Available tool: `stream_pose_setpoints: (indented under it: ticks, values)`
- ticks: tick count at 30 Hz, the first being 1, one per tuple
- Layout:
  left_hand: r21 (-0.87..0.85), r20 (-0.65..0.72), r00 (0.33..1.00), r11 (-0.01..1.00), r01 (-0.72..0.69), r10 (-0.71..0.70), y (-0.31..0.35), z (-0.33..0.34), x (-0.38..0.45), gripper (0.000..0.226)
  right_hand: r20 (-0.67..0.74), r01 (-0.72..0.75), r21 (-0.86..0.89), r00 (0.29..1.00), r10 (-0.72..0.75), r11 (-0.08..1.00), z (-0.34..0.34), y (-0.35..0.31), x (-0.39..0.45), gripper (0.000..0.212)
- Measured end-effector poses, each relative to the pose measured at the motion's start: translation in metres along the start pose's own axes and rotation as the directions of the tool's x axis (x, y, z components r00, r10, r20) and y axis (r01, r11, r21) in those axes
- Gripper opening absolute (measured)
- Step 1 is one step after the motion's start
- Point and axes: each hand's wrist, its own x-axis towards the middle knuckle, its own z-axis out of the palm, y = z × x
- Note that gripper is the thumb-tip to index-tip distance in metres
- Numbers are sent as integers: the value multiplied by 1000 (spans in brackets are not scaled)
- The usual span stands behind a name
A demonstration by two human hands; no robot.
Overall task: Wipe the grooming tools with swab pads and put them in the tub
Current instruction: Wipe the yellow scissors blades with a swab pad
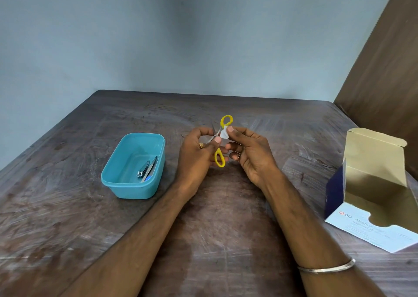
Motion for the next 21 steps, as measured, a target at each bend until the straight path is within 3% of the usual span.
stream_pose_setpoints:
  ticks: [3, 9, 14, 17, 21]
  values:
    - [-63, 19, 998, 996, 58, -57, 0, 0, 1, 17, -5, 3, -22, 1000, -4, 1000, 0, 0, -1, 13]
    - [-62, -85, 987, 989, 131, -136, 1, -4, 4, 9, -12, -9, -75, 1000, 8, 997, 1, -1, 0, 12]
    - [-193, -87, 970, 959, 206, -226, 2, -7, 7, 4, -85, -10, 17, 996, 11, 1000, 1, -1, 1, 6]
    - [-217, -63, 974, 955, 202, -220, 3, -5, 7, 4, -139, 12, 60, 990, -4, 998, -2, 0, 3, 7]
    - [-180, -60, 983, 971, 157, -171, 3, -1, 4, 6, -77, 16, 81, 997, -9, 997, 0, -1, 1, 3]
